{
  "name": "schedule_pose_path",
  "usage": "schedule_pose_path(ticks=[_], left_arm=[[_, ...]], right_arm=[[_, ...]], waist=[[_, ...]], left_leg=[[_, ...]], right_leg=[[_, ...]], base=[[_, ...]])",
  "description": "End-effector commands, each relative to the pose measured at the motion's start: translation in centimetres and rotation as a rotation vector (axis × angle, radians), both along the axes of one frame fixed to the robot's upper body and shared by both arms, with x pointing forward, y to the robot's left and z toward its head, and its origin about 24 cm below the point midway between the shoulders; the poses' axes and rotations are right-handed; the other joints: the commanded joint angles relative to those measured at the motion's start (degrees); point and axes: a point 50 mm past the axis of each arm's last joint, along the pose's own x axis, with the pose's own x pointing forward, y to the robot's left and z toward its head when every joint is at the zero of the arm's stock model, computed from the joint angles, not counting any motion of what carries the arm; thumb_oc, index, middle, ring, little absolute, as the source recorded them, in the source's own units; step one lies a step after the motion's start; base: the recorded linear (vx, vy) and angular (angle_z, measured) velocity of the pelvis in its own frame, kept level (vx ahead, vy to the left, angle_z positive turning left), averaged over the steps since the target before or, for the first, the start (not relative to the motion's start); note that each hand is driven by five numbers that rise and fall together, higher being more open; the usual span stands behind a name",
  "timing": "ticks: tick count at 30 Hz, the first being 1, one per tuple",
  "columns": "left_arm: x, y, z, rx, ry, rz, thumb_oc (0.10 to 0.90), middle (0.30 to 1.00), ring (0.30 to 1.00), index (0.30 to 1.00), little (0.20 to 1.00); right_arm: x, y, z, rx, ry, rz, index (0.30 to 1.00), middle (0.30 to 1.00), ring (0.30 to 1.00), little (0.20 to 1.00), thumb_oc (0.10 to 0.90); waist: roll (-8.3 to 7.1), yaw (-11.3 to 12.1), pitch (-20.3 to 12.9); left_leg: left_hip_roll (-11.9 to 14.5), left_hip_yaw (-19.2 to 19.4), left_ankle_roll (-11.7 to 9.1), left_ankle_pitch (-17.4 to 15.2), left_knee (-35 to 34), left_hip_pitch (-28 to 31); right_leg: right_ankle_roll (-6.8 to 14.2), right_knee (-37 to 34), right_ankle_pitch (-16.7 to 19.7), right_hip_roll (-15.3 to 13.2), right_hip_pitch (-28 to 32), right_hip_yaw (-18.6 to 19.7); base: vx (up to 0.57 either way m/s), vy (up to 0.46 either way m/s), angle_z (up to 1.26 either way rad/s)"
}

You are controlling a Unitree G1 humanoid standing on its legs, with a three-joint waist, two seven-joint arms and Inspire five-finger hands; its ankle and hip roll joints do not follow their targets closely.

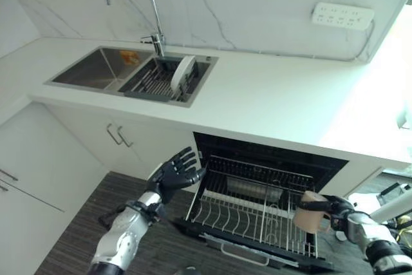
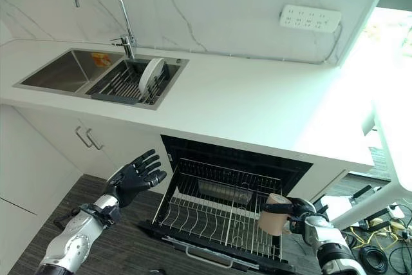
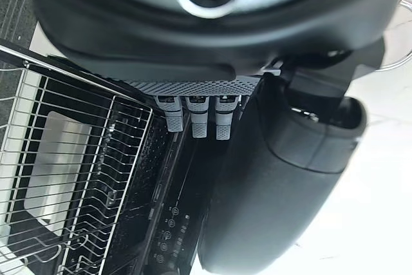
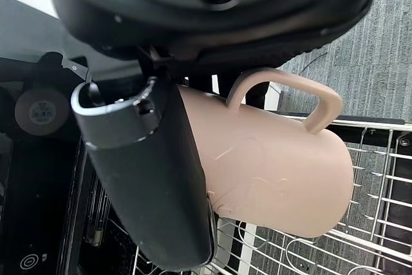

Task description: Place the dishes in the dishwasher.

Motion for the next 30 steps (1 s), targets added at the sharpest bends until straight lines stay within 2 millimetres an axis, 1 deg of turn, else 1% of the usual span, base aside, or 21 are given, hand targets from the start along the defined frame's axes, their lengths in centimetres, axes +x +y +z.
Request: schedule_pose_path(ticks=[1, 2, 3, 4, 11, 15, 18, 19, 23, 26, 27, 29, 30], left_arm=[[1.8, -0.5, 5.7, -0.009, -0.307, -0.061, 0.8, 0.9, 0.9, 0.9, 0.9], [1.8, -0.5, 5.7, -0.013, -0.312, -0.06, 0.8, 0.9, 0.9, 0.9, 0.9], [1.9, -0.6, 5.7, -0.015, -0.316, -0.061, 0.8, 0.9, 0.9, 0.9, 0.9], [1.8, -0.5, 5.7, -0.017, -0.317, -0.058, 0.8, 0.9, 0.9, 0.9, 0.9], [1.7, -0.5, 5.7, -0.029, -0.328, -0.049, 0.8, 0.9, 0.9, 0.9, 0.9], [1.7, -0.5, 5.7, -0.036, -0.331, -0.041, 0.8, 0.9, 0.9, 0.9, 0.9], [1.7, -0.4, 5.8, -0.046, -0.328, -0.029, 0.8, 0.9, 0.9, 0.9, 0.9], [1.7, -0.5, 5.8, -0.048, -0.329, -0.028, 0.8, 0.9, 0.9, 0.9, 0.9], [1.7, -0.4, 5.8, -0.055, -0.33, -0.017, 0.8, 0.9, 0.9, 0.9, 0.9], [1.6, -0.4, 5.8, -0.054, -0.332, -0.012, 0.8, 0.9, 0.9, 0.9, 0.9], [1.5, -0.3, 5.8, -0.055, -0.333, -0.005, 0.8, 0.9, 0.9, 0.9, 0.9], [1.5, -0.2, 5.8, -0.06, -0.336, 0.011, 0.8, 0.9, 0.9, 0.9, 0.9], [1.5, -0.2, 5.9, -0.06, -0.338, 0.013, 0.8, 0.9, 0.9, 0.9, 0.9]], right_arm=[[3.6, -0.8, 3.8, -0.04, -0.206, 0.0, 0.3, 0.3, 0.3, 0.3, 0.4], [3.5, -0.9, 3.7, -0.039, -0.205, -0.008, 0.324, 0.324, 0.324, 0.324, 0.416], [3.5, -0.9, 3.6, -0.039, -0.202, -0.011, 0.749, 0.749, 0.749, 0.749, 0.7], [3.5, -0.7, 3.4, -0.039, -0.201, -0.013, 0.9, 0.9, 0.9, 0.9, 0.8], [3.8, -0.6, 4.0, -0.057, -0.249, -0.023, 0.9, 0.9, 0.9, 0.9, 0.8], [4.1, -0.9, 4.7, -0.074, -0.282, -0.032, 0.9, 0.9, 0.9, 0.9, 0.8], [4.7, -1.2, 6.0, -0.105, -0.346, -0.052, 0.9, 0.9, 0.9, 0.9, 0.8], [5.0, -1.1, 6.5, -0.101, -0.383, -0.055, 0.9, 0.9, 0.9, 0.9, 0.8], [5.6, -0.7, 7.7, -0.106, -0.474, -0.038, 0.9, 0.9, 0.9, 0.9, 0.8], [6.0, -0.5, 9.3, -0.151, -0.571, -0.027, 0.9, 0.9, 0.9, 0.9, 0.8], [6.2, -0.5, 10.2, -0.168, -0.619, -0.025, 0.9, 0.9, 0.9, 0.9, 0.8], [6.4, -0.1, 11.3, -0.175, -0.687, -0.026, 0.9, 0.9, 0.9, 0.9, 0.8], [6.3, 0.1, 11.5, -0.173, -0.699, -0.023, 0.9, 0.9, 0.9, 0.9, 0.8]], waist=[[-0.37, 0.91, -0.94], [-0.16, 1.07, -0.76], [0.03, 1.28, -0.56], [0.16, 1.51, -0.57], [0.19, 1.22, -0.45], [0.0, 1.11, -0.48], [-0.17, 0.94, -0.49], [-0.19, 0.89, -0.39], [-0.37, 0.63, -0.58], [-0.5, 0.23, -0.6], [-0.56, -0.04, -0.62], [-0.75, -0.67, -0.69], [-0.84, -0.86, -0.71]], left_leg=[[1.3, -1.95, -3.26, -4.02, 4.58, -2.66], [1.38, -1.93, -3.27, -3.9, 4.58, -2.75], [1.46, -1.97, -3.3, -3.75, 4.58, -2.9], [1.49, -1.92, -3.25, -3.65, 4.58, -2.95], [2.44, -0.76, -3.55, -3.02, 4.58, -2.8], [2.7, -0.66, -3.53, -2.94, 4.58, -2.69], [2.74, -0.68, -3.53, -3.09, 4.58, -2.45], [2.76, -0.78, -3.54, -3.12, 4.58, -2.44], [2.63, -0.83, -3.34, -3.36, 4.58, -2.26], [2.36, -1.1, -3.22, -3.66, 4.58, -2.08], [2.15, -1.26, -3.16, -3.84, 4.58, -2.01], [1.86, -1.41, -3.04, -4.12, 4.58, -1.96], [1.79, -1.4, -3.02, -4.2, 4.58, -1.92]], right_leg=[[2.34, -1.61, -4.59, -0.32, 4.31, -1.5], [2.27, -1.61, -4.67, -0.38, 4.45, -1.75], [2.21, -1.61, -4.74, -0.46, 4.59, -2.04], [2.08, -1.61, -4.97, -0.42, 4.85, -2.33], [1.54, -1.61, -5.53, -0.26, 5.62, -3.17], [1.12, -1.61, -6.0, 0.07, 5.92, -3.1], [1.1, -1.61, -6.11, 0.23, 5.98, -2.78], [1.08, -1.61, -6.12, 0.22, 6.01, -2.79], [1.15, -1.61, -6.1, 0.27, 5.98, -2.5], [1.46, -1.61, -5.88, 0.22, 5.65, -1.75], [1.63, -1.61, -5.69, 0.18, 5.38, -1.34], [2.0, -1.61, -5.4, 0.13, 4.97, -0.54], [2.12, -1.61, -5.3, 0.1, 4.87, -0.35]], base=[[-0.04, -0.006, 0.11], [-0.06, 0.002, 0.08], [-0.07, 0.005, 0.06], [-0.05, 0.011, 0.03], [-0.02, 0.012, 0.02], [0.0, 0.0, 0.0], [0.01, 0.022, 0.01], [0.0, 0.0, 0.0], [0.02, 0.013, 0.0], [0.04, 0.022, 0.0], [0.04, 0.015, 0.0], [0.05, 0.014, 0.01], [0.04, 0.008, 0.01]])
